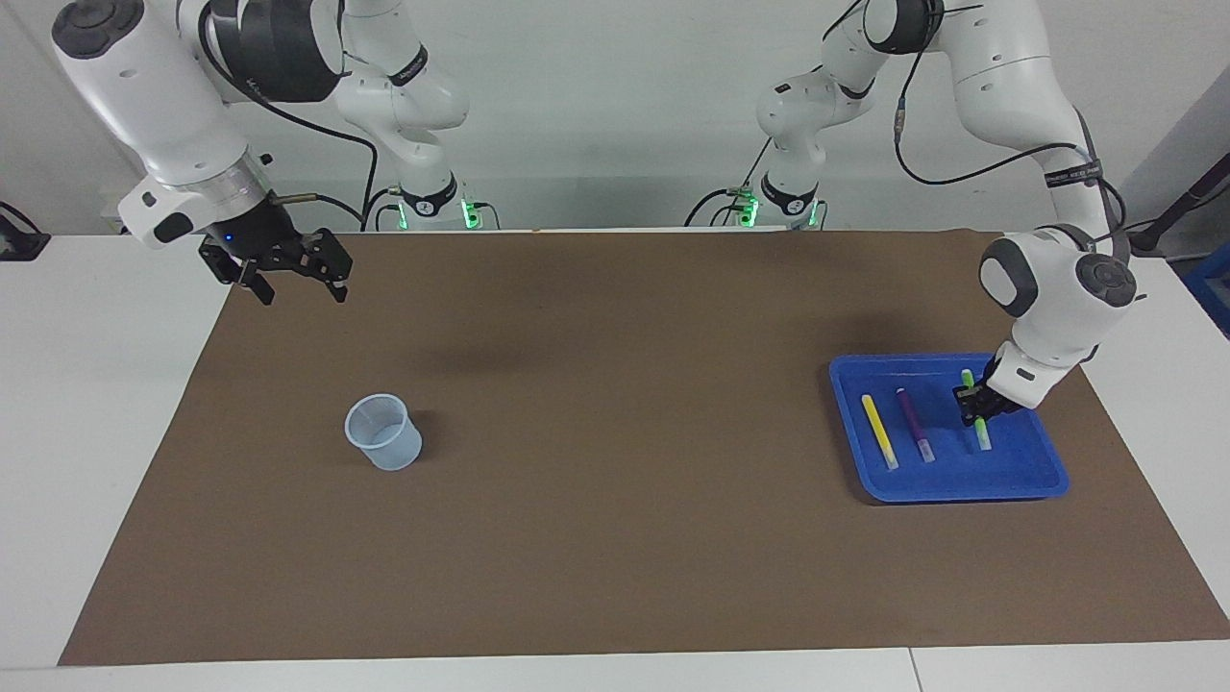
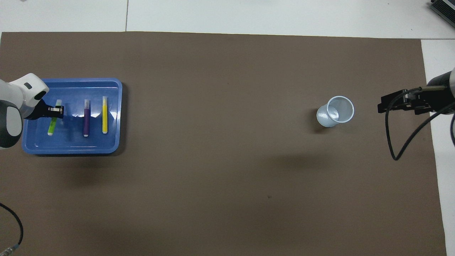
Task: Right arm passes pens to left for tray arrangement
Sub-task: 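Lower the green pen into the blue tray and open the left gripper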
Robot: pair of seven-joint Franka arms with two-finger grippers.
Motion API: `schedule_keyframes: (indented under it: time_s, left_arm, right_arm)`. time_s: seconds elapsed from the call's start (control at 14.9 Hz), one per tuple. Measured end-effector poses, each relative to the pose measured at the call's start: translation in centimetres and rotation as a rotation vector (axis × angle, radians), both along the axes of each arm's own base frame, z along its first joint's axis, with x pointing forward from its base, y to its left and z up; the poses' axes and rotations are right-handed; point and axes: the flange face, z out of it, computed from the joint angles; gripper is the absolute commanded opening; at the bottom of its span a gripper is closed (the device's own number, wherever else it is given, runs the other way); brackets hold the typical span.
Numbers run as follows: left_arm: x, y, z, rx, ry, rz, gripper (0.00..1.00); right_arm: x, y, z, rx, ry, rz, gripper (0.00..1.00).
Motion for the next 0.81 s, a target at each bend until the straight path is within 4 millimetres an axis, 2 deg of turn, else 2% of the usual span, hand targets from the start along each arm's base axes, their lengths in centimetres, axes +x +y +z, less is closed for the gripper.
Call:
schedule_keyframes:
  time_s: [0.2,0.54,0.74,0.81]
  left_arm:
    - [0.43,0.13,-1.03,-0.004,-0.027,0.002,0.0]
    - [0.56,0.13,-1.15,-0.004,-0.037,0.002,0.0]
    - [0.57,0.1,-1.15,-0.004,-0.037,0.002,0.26]
    - [0.57,0.1,-1.15,-0.004,-0.037,0.002,0.4]
  right_arm:
    - [0.0,0.0,0.0,0.0,0.0,0.0,1.0]
    - [0.0,0.02,0.01,0.0,0.0,0.0,1.0]
    - [0.0,0.02,0.01,0.0,0.0,0.0,1.0]
    - [0.0,0.02,0.01,0.0,0.0,0.0,1.0]
